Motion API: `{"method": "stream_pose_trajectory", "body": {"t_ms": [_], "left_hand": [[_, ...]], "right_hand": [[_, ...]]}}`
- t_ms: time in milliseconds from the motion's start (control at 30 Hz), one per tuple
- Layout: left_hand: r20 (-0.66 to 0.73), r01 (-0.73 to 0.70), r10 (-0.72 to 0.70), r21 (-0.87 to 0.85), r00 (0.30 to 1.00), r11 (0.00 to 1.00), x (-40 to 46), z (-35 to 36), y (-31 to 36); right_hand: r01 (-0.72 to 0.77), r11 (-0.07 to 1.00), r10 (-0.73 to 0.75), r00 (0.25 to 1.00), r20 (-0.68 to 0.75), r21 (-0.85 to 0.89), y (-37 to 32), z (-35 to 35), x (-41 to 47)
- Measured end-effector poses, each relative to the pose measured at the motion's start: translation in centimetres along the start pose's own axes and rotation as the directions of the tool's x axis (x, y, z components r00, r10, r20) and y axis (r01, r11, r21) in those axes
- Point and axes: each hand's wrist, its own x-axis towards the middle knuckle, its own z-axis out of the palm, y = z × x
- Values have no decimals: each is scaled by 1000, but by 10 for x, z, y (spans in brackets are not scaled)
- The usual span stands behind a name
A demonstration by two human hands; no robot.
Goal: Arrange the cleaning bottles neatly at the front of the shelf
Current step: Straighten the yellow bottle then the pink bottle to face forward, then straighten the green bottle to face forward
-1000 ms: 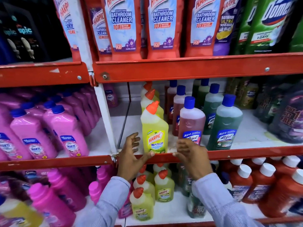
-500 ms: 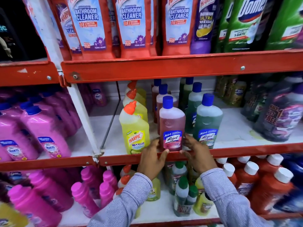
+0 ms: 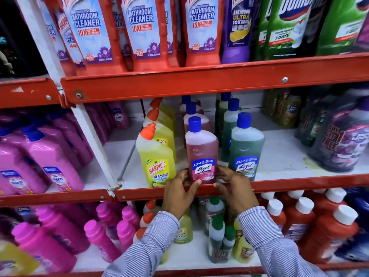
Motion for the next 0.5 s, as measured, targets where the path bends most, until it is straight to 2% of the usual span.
{"method": "stream_pose_trajectory", "body": {"t_ms": [100,167,233,267,300,367,433,500], "left_hand": [[-181,-31,7,-131,983,991,-13,3,13],[-297,-146,111,-98,948,984,-25,10,26],[-308,-238,209,-60,928,969,-31,22,39],[-279,-259,233,-58,932,964,-31,29,47],[-233,-260,238,-67,943,963,-29,36,55],[-124,-198,188,-76,974,977,-22,52,67],[-54,-131,128,-64,990,989,-14,67,73],[-24,-99,98,-48,995,994,-7,79,77]], "right_hand": [[51,999,-49,988,-145,6,10,-13,-13],[41,998,-27,946,-323,38,18,-28,-24],[4,998,28,879,-477,67,29,-44,-28],[-10,998,43,861,-507,67,38,-51,-27],[-33,997,65,871,-487,74,44,-57,-24],[-74,991,107,934,-340,108,58,-66,-15],[-73,995,85,976,-202,64,67,-69,-10],[-43,999,45,988,-146,17,73,-70,-5]]}}
